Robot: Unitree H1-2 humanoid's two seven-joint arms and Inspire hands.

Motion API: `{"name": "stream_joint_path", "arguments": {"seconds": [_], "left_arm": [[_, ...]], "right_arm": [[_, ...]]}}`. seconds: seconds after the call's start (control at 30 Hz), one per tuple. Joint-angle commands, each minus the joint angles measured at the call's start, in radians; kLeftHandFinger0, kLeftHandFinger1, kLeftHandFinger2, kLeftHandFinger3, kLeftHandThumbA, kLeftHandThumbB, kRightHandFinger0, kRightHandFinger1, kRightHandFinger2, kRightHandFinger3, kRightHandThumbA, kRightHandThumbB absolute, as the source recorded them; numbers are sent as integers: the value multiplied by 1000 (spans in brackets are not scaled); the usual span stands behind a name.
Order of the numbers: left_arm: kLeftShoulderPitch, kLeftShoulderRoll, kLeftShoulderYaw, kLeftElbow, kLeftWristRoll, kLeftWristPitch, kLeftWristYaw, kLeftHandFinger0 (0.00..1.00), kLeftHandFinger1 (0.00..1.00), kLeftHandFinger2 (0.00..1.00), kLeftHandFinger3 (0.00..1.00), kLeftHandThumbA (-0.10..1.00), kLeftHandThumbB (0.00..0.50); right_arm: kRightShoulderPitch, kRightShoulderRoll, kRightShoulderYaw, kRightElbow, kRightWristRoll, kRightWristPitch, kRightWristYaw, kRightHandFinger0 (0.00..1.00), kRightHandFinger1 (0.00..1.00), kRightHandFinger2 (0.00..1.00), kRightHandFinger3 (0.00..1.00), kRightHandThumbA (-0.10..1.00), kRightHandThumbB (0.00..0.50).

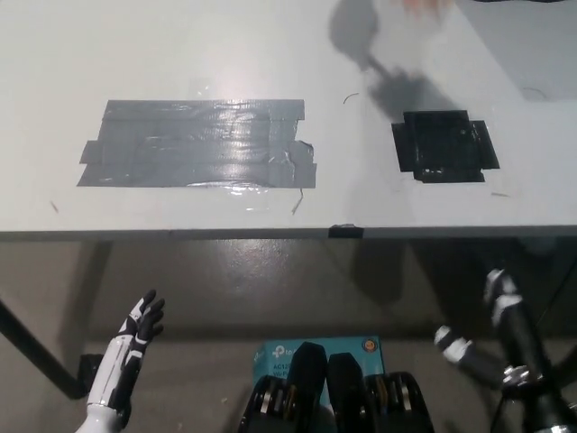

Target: A person hands an oraange duster to the robot and the robot grabs it with its right hand and places it on the black marked spot infron tof it on the desk

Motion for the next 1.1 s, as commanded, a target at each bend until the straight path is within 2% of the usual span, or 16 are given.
{"name": "stream_joint_path", "arguments": {"seconds": [0.0, 0.03, 0.07, 0.1, 0.17, 0.23, 0.33, 0.37, 0.47, 0.6, 0.73, 0.77, 0.8, 0.87, 0.97, 1.07], "left_arm": [[16, -7, -10, -41, 16, -17, -3, 1000, 1000, 1000, 1000, 938, 207], [23, -8, -12, -42, 17, -17, -3, 1000, 1000, 1000, 1000, 938, 208], [19, -9, -11, -36, 22, -21, 0, 1000, 1000, 1000, 1000, 939, 209], [15, -6, -12, -26, 27, -33, 1, 1000, 1000, 1000, 1000, 950, 211], [13, -9, -9, -17, 14, -38, -4, 1000, 1000, 1000, 1000, 930, 217], [12, -8, -4, -20, 6, -30, -6, 1000, 1000, 1000, 1000, 921, 211], [9, -6, 0, -24, 14, -29, -1, 1000, 1000, 1000, 1000, 917, 204], [12, -6, 0, -22, 13, -31, -2, 1000, 1000, 1000, 1000, 916, 202], [10, -2, -3, -17, 21, -35, -3, 1000, 1000, 1000, 1000, 919, 206], [-8, -1, 1, -10, 21, -39, 0, 1000, 1000, 1000, 1000, 918, 204], [6, -2, 2, -30, 23, -28, 2, 1000, 1000, 1000, 1000, 923, 210], [7, -2, 3, -31, 23, -29, 2, 1000, 1000, 1000, 1000, 924, 210], [8, 0, 3, -32, 24, -30, 2, 1000, 1000, 1000, 1000, 926, 201], [-1, 3, 5, -26, 26, -36, 3, 1000, 1000, 1000, 1000, 927, 200], [-6, 1, 7, -33, 19, -29, 1, 1000, 1000, 1000, 1000, 926, 204], [-6, 0, 9, -38, 22, -24, 3, 1000, 1000, 1000, 1000, 925, 209]], "right_arm": [[-65, -34, -60, -191, -170, -24, -60, 1000, 1000, 1000, 1000, 648, 201], [-92, -44, -70, -236, -149, 34, -38, 1000, 1000, 1000, 1000, 686, 223], [-123, -54, -78, -261, -106, 83, -16, 1000, 1000, 1000, 1000, 724, 227], [-169, -71, -90, -301, -27, 168, 13, 1000, 1000, 1000, 1000, 835, 224], [-267, -104, -118, -343, 64, 297, 42, 1000, 1000, 1000, 1000, 920, 232], [-350, -138, -136, -347, 73, 368, 55, 1000, 1000, 1000, 1000, 967, 255], [-470, -189, -150, -346, 12, 445, 63, 1000, 1000, 1000, 1000, 1000, 251], [-501, -205, -156, -352, 7, 484, 68, 1000, 1000, 1000, 1000, 1000, 279], [-596, -269, -145, -323, -74, 512, 87, 1000, 1000, 1000, 1000, 1000, 276], [-715, -308, -102, -264, -181, 591, 142, 1000, 1000, 1000, 1000, 1000, 344], [-846, -256, -94, -103, -326, 592, 280, 1000, 1000, 1000, 1000, 1000, 392], [-874, -236, -98, -55, -334, 592, 300, 1000, 1000, 1000, 1000, 1000, 377], [-898, -213, -109, -15, -347, 592, 327, 1000, 1000, 1000, 1000, 959, 332], [-971, -188, -101, 140, -388, 592, 361, 1000, 1000, 1000, 1000, 999, 359], [-1040, -162, -106, 295, -404, 592, 353, 1000, 1000, 1000, 1000, 921, 366], [-1097, -153, -86, 448, -437, 592, 373, 1000, 1000, 1000, 1000, 984, 373]]}}
